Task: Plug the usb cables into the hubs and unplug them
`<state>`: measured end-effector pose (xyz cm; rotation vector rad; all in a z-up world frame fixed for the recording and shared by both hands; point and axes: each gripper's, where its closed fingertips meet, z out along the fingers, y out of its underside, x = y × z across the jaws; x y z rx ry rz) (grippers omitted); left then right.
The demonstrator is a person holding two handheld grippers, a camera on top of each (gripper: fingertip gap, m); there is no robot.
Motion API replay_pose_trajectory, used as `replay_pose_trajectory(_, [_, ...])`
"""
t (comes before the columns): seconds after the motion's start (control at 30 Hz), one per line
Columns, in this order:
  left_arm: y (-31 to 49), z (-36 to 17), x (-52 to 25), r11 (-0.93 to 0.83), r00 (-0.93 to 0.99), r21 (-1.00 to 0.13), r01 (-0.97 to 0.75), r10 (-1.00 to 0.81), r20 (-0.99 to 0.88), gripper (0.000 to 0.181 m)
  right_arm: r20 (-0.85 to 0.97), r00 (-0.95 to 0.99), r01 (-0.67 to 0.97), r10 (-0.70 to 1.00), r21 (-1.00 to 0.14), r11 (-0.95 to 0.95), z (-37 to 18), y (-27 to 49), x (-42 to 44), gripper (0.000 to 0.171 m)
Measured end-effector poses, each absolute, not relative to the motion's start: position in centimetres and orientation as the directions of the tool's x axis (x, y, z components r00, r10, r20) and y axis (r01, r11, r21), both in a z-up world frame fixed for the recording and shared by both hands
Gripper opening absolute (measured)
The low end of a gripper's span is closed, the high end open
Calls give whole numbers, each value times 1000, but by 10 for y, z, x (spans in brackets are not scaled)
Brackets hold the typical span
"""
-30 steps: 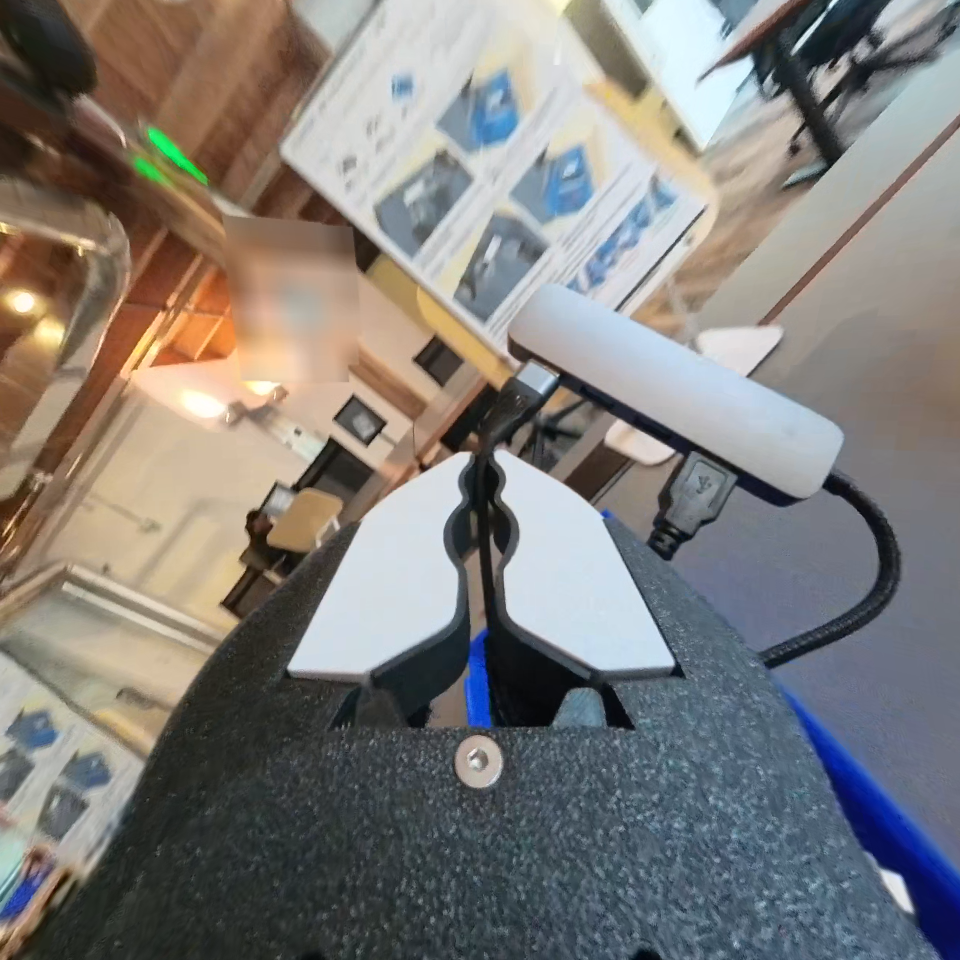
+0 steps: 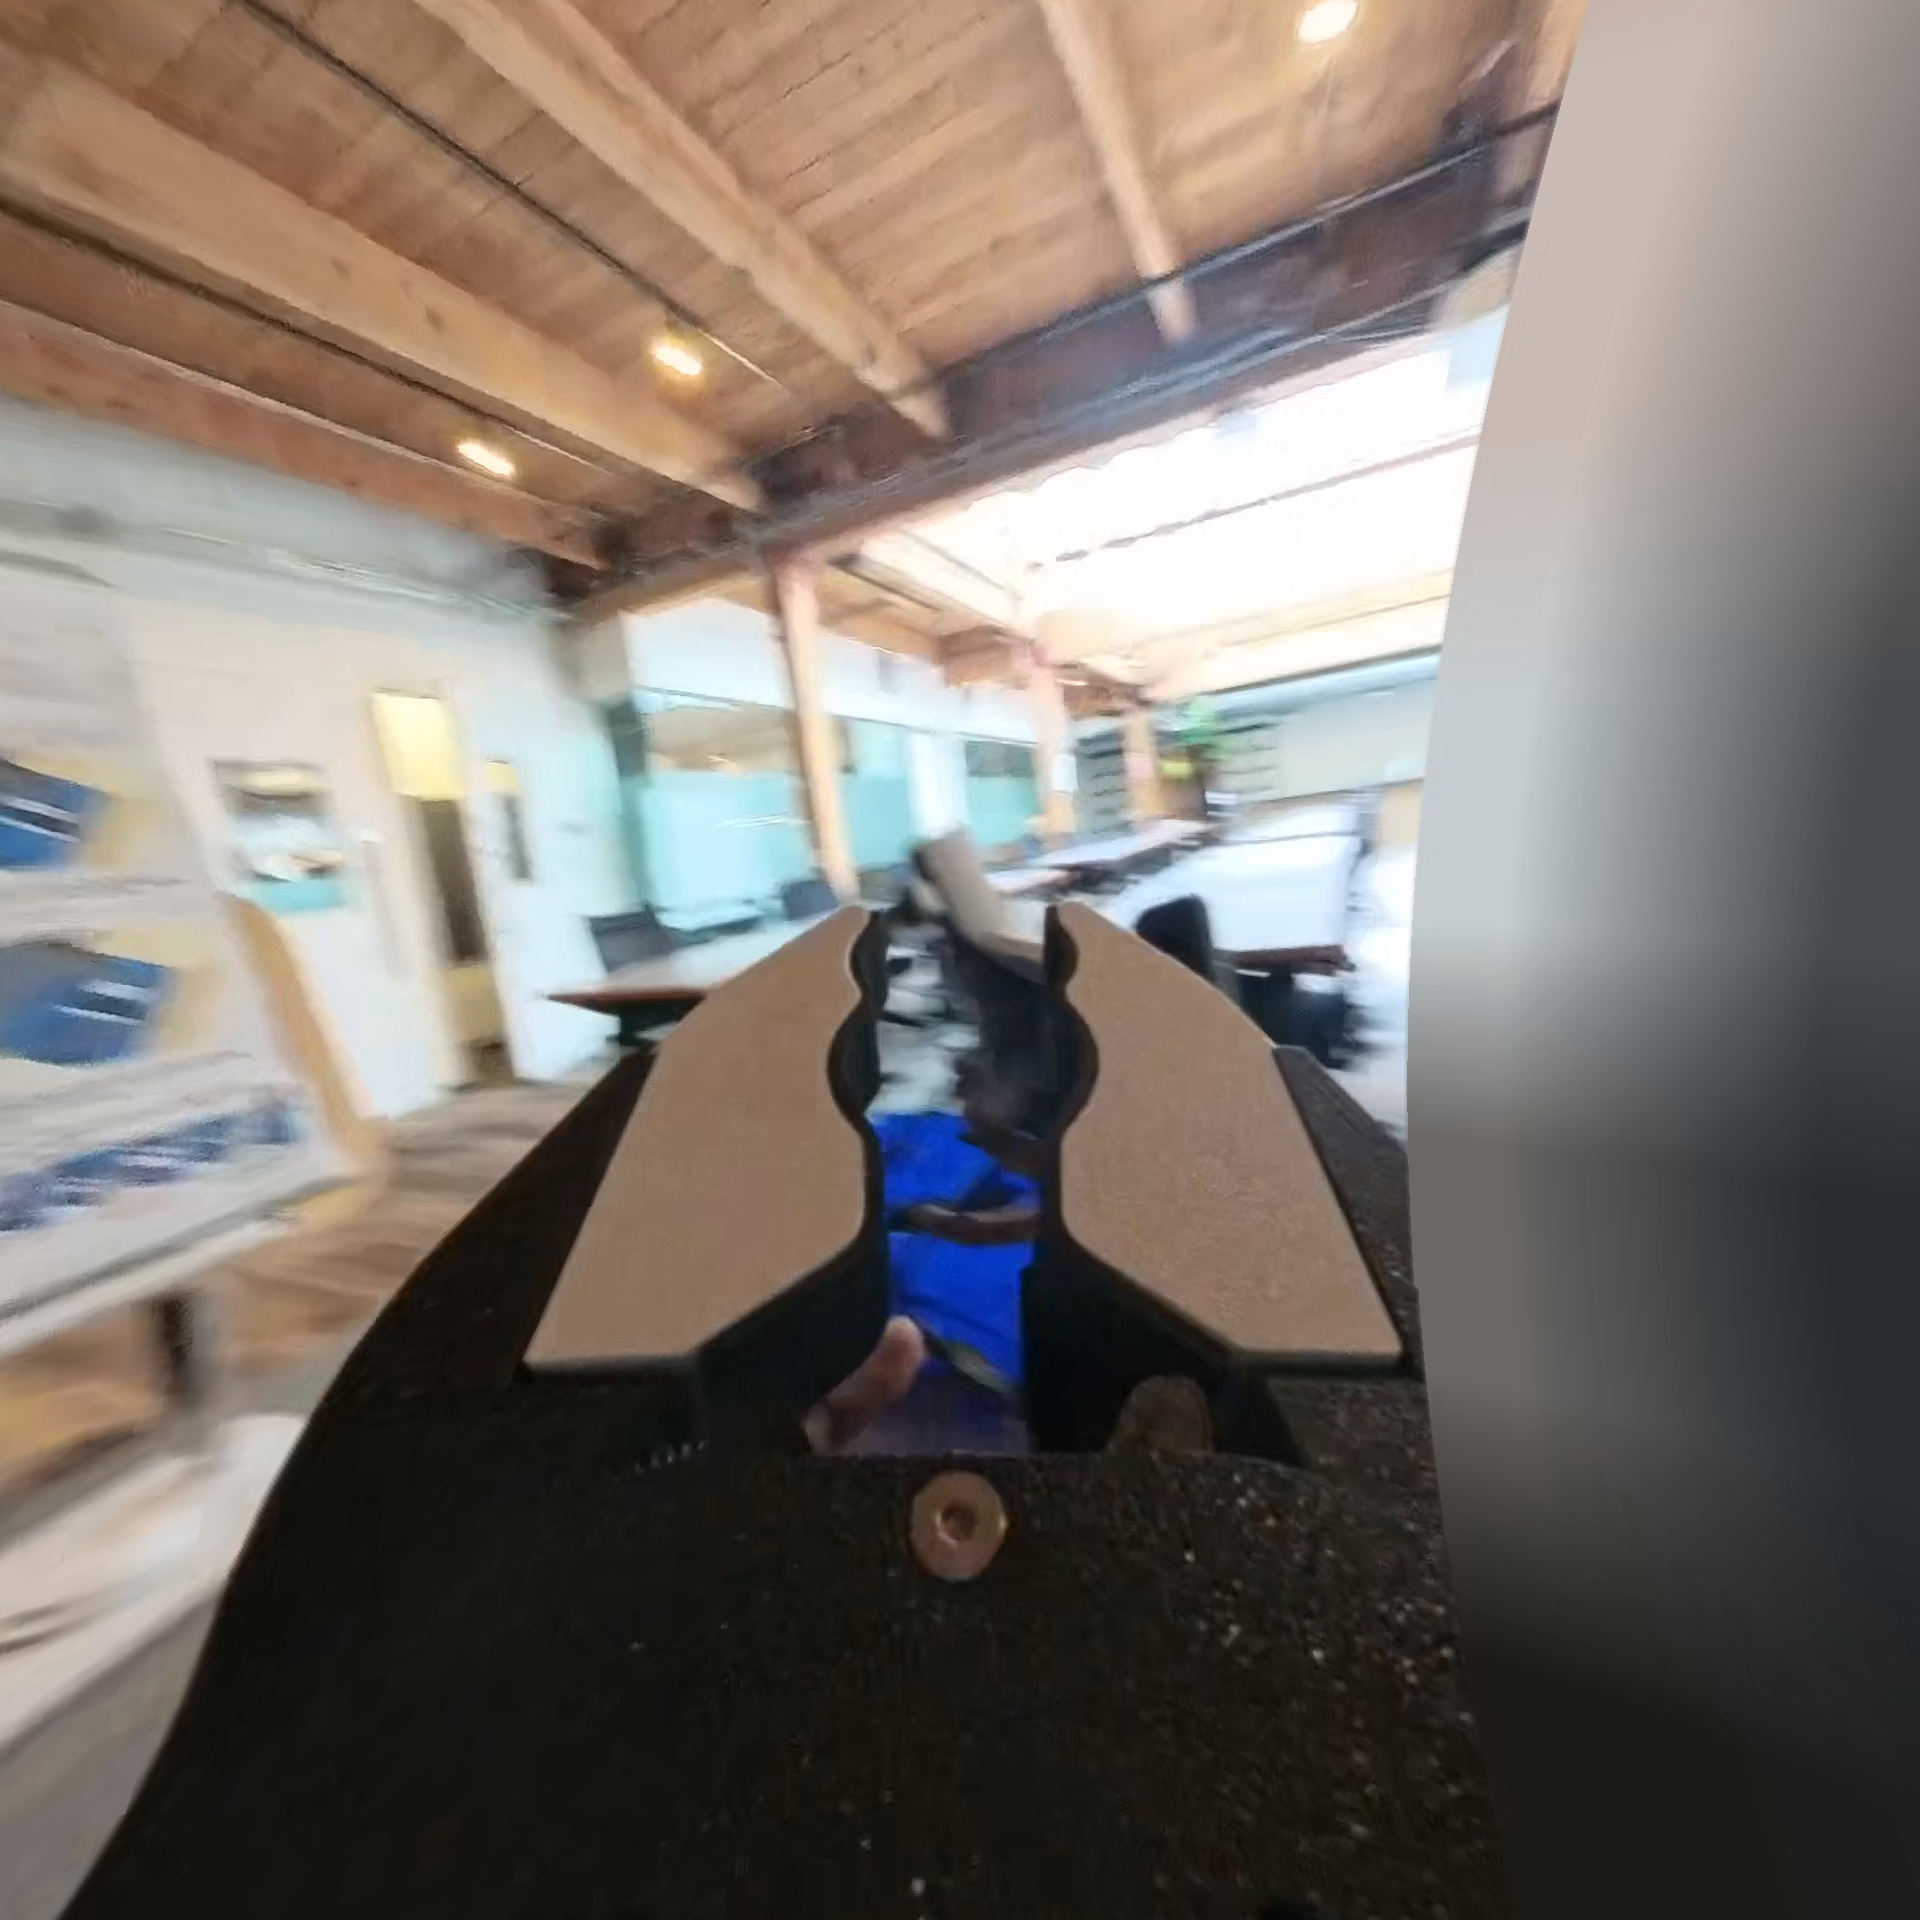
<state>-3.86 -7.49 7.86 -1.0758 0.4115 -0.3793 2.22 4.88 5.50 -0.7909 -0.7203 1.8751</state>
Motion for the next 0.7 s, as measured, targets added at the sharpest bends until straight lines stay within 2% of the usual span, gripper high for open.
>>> replay_pose_trajectory(0.03, [-74, 67, -22, 342, 796, -928, 149, -598, -93, 29, -212, -345, -562, 914, -733, -383, 59, 51, 27, 11])
replay_pose_trajectory(0.1, [-71, 37, 13, 96, 627, -967, 236, -776, 76, 42, -204, -376, -619, 904, -670, -409, 67, 52, 39, 11])
replay_pose_trajectory(0.17, [-64, 8, 37, -101, 496, -947, 304, -832, 248, 56, -179, -414, -658, 892, -619, -430, 73, 48, 47, 11])
replay_pose_trajectory(0.23, [-50, -14, 49, -203, 439, -907, 369, -822, 363, 66, -160, -437, -682, 885, -582, -442, 78, 44, 53, 11])
replay_pose_trajectory(0.3, [-31, -23, 48, -212, 425, -855, 473, -795, 432, 72, -158, -480, -687, 863, -545, -481, 81, 39, 58, 11])
replay_pose_trajectory(0.4, [-13, -15, 32, -186, 362, -728, 660, -770, 525, 65, -185, -520, -663, 834, -527, -531, 79, 34, 52, 11])
replay_pose_trajectory(0.47, [-5, -11, 18, -136, 372, -682, 718, -753, 542, 55, -202, -545, -645, 813, -518, -561, 77, 31, 47, 11])
replay_pose_trajectory(0.53, [1, -18, 13, -105, 432, -717, 689, -734, 524, 53, -225, -584, -628, 780, -484, -610, 75, 31, 44, 12])
replay_pose_trajectory(0.63, [4, -34, 20, -101, 508, -793, 600, -717, 476, 61, -236, -590, -623, 772, -475, -622, 71, 31, 40, 12])
replay_pose_trajectory(0.7, [2, -36, 25, -87, 510, -797, 598, -726, 462, 65, -237, -594, -624, 769, -467, -626, 69, 30, 38, 12])
